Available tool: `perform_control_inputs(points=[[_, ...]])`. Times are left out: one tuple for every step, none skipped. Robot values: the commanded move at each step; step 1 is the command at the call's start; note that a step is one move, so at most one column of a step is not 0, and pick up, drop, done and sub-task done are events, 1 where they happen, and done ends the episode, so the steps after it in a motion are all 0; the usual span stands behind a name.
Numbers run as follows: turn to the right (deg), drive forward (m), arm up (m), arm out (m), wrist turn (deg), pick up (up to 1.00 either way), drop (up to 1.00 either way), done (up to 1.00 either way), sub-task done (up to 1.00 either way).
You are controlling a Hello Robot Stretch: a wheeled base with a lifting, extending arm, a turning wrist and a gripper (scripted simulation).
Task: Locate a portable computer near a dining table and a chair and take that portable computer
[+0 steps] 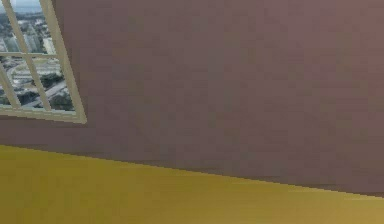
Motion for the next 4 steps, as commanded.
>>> perform_control_inputs(points=[[0.0, 0.00, -0.30, 0.00, 0.0, 0.00, 0.00, 0.00, 0.00], [0.0, 0.00, 0.00, 0.00, 0.0, 1.00, 0.00, 0.00, 0.00], [0.0, 0.00, 0.10, 0.00, 0.0, 0.00, 0.00, 0.00, 0.00], [0.0, 0.00, 0.00, 0.00, 0.0, 0.00, 0.00, 1.00, 0.00]])
